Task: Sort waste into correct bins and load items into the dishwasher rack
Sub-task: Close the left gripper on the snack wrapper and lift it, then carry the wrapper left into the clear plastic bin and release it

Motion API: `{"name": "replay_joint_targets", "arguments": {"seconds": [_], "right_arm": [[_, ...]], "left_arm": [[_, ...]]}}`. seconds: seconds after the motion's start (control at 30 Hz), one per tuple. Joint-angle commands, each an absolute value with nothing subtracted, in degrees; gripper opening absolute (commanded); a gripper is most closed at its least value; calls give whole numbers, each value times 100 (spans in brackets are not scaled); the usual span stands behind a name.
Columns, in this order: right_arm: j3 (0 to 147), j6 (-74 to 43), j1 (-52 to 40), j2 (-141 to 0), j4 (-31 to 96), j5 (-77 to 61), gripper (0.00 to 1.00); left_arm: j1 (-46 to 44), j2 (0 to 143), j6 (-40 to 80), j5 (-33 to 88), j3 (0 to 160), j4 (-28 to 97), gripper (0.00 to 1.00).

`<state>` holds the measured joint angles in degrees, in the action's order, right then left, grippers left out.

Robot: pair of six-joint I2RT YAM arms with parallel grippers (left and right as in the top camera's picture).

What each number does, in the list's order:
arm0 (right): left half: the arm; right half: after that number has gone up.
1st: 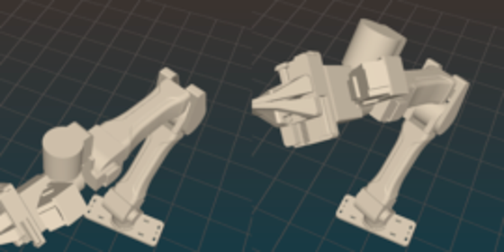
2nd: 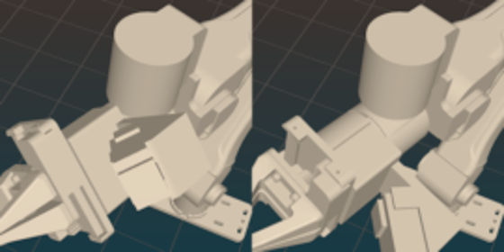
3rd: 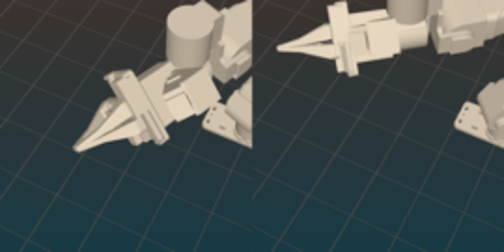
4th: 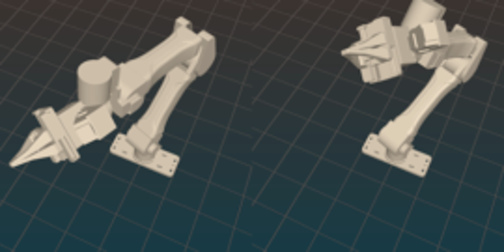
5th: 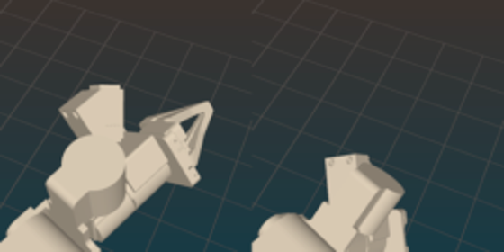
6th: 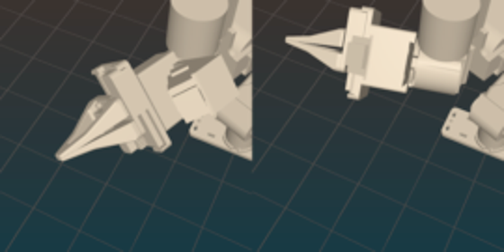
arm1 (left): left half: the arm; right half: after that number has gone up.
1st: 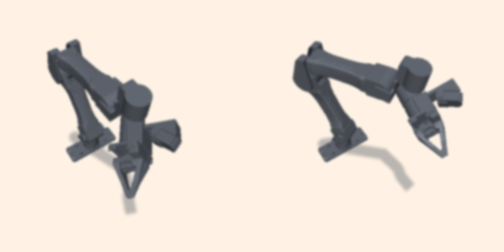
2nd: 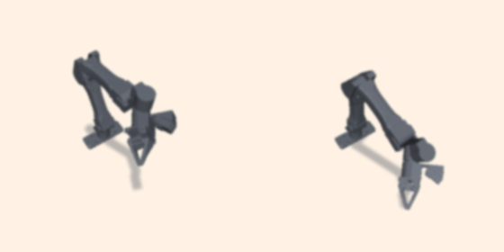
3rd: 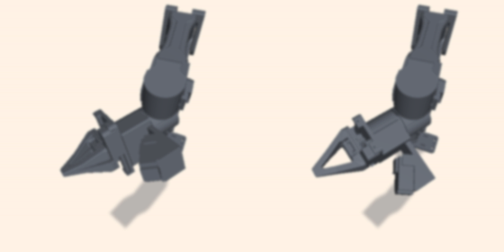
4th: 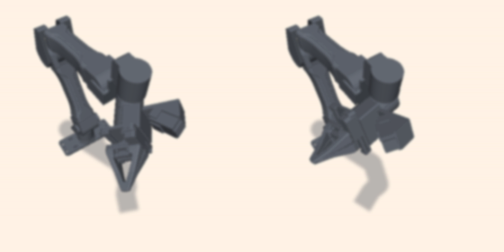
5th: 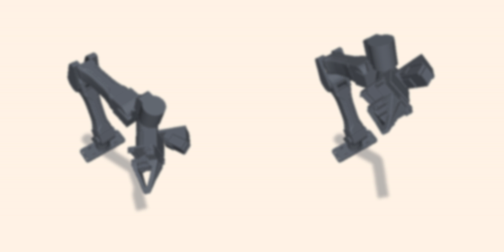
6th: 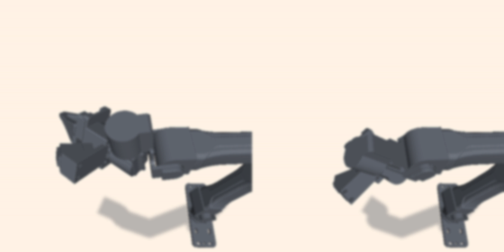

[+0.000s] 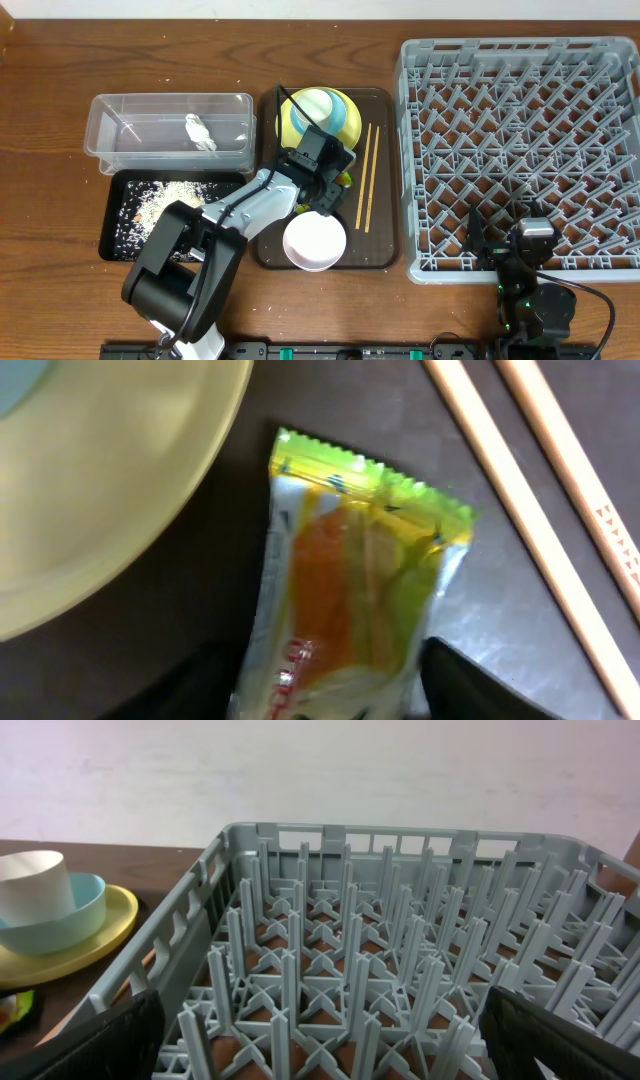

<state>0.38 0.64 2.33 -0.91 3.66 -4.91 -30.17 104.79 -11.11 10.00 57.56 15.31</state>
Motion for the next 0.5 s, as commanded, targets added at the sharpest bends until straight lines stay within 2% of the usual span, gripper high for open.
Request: {"name": "replay_joint_targets", "arguments": {"seconds": [0.0, 0.2, 0.33, 0.47], "right_arm": [[32, 30, 217, -71, 390, -471, 99], [32, 30, 217, -71, 390, -471, 99], [32, 30, 217, -71, 390, -471, 99], [32, 30, 217, -71, 390, -471, 99]], "left_arm": [[-3020, 10619, -1181, 937, 5734, 1544, 49], [-3020, 10582, -1179, 934, 5736, 1487, 31], [-3020, 10414, -1179, 937, 5736, 1463, 23], [-3020, 10064, -1177, 932, 5736, 1463, 19]]}}
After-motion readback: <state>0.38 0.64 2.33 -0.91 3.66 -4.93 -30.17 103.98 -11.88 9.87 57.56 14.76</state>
